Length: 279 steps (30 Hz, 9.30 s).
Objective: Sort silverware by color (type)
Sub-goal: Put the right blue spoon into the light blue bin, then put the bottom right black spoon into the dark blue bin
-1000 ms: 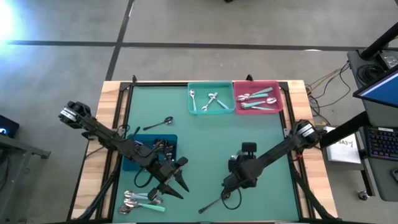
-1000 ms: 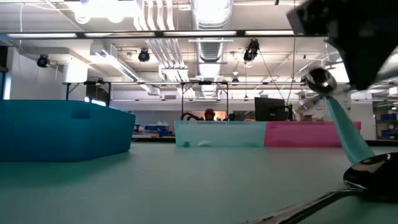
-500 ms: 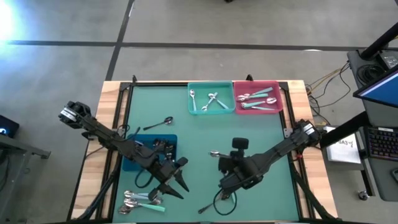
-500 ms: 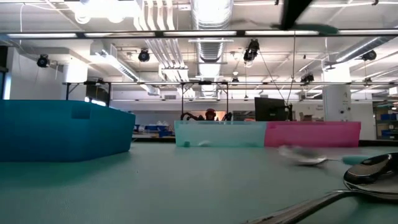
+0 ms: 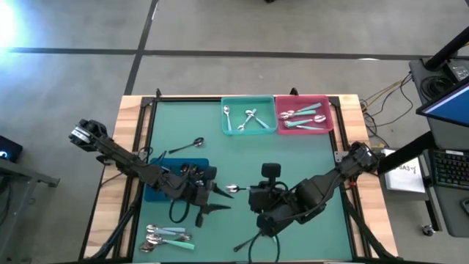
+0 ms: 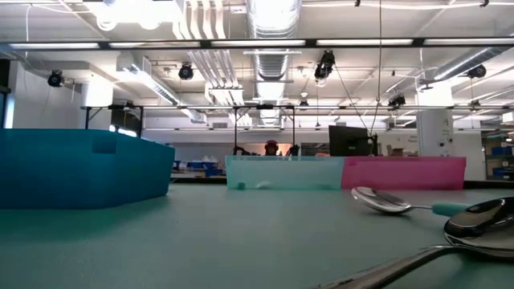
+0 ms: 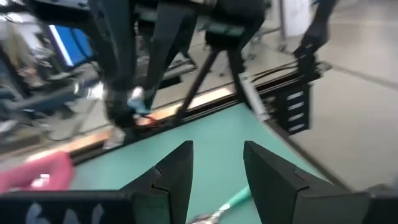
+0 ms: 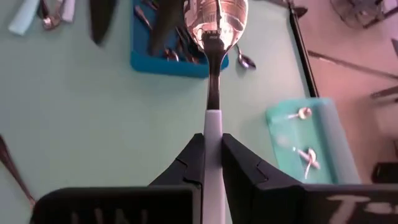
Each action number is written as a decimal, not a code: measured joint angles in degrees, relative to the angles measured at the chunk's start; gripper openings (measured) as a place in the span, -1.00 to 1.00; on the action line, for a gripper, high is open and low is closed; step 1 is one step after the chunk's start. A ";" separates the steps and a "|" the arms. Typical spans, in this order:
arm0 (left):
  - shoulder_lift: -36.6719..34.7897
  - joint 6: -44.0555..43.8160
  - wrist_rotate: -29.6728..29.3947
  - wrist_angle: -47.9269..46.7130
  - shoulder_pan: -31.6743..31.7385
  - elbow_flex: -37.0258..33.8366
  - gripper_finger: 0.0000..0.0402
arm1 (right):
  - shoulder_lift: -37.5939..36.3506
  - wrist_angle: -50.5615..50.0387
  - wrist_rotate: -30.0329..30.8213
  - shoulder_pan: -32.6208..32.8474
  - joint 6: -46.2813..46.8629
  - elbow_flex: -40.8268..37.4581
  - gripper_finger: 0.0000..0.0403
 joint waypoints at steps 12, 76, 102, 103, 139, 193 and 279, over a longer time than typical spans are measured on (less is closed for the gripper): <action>-0.04 6.66 -7.20 7.71 -0.04 0.00 -0.37 | 0.13 5.39 -0.18 1.01 -4.31 0.77 -0.88; -0.09 3.09 5.18 4.63 31.42 2.45 -0.99 | 0.22 -15.01 -0.23 0.88 19.35 -3.99 -0.12; 14.00 0.68 -0.54 5.18 50.31 2.25 -1.00 | 0.52 -13.31 -4.79 -1.73 34.77 -22.31 -0.14; 14.01 0.53 -2.11 5.45 50.33 2.25 -1.00 | 0.52 -13.29 -5.13 -1.73 35.24 -22.78 -0.15; 16.04 -5.61 5.93 -0.52 50.53 2.25 -0.73 | 0.52 -9.12 -12.01 -1.66 37.35 -26.13 -0.21; -14.65 -37.73 48.99 18.63 20.42 2.25 -0.25 | 1.01 25.52 -28.23 2.49 52.89 -42.76 -0.21; -2.96 -11.71 12.82 14.54 12.33 -8.74 -0.25 | -19.69 89.56 -12.17 -9.71 -31.39 -51.51 -0.87</action>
